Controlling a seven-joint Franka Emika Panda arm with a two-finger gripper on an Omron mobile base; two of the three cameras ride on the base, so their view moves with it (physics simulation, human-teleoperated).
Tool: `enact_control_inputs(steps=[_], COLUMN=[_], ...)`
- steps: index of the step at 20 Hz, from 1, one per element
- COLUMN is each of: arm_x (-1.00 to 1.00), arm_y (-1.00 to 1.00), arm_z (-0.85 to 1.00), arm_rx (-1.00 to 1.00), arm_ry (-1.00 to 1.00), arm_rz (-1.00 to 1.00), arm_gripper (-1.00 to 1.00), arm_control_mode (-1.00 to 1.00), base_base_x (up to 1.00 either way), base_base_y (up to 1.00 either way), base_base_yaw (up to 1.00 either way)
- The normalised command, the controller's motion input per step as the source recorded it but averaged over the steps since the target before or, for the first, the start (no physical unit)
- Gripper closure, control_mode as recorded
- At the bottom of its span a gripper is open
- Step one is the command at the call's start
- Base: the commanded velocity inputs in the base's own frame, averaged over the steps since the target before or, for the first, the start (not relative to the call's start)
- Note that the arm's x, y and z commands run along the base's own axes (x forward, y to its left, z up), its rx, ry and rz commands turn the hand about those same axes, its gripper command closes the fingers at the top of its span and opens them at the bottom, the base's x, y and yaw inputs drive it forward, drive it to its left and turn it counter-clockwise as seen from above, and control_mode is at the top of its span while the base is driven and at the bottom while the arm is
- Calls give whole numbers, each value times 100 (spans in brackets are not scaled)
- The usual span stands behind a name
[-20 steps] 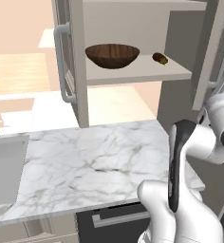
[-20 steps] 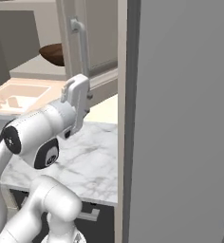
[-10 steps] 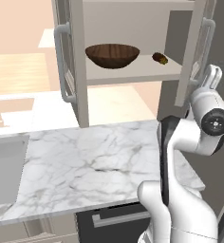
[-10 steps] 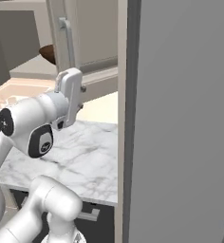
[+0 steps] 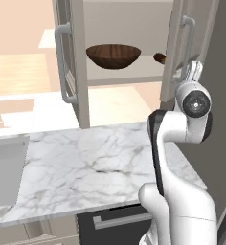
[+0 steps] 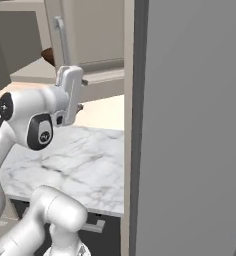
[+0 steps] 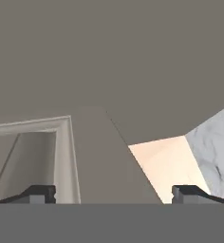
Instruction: Pick the mug and place it in the sink. Pick the bowl and place it in the open cabinet and then close the cabinet.
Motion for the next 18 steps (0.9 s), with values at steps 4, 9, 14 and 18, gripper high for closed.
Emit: enact_control_inputs(steps=[4,9,14,18], arm_x=[69,72,72,65], arm_y=[35,37,45,13], arm_z=[-2,-5,-20,-29], arm_rx=[0,0,2,7], arm_ry=[10,12,15,6], arm_rz=[0,0,1,10], arm_gripper=[-100,-100,-100,-100], arm_control_mode=[-100,-100,-100,-100], base_base_x=[0,0,0,0], base_base_y=[0,0,0,0], base_base_yaw=[0,0,0,0])
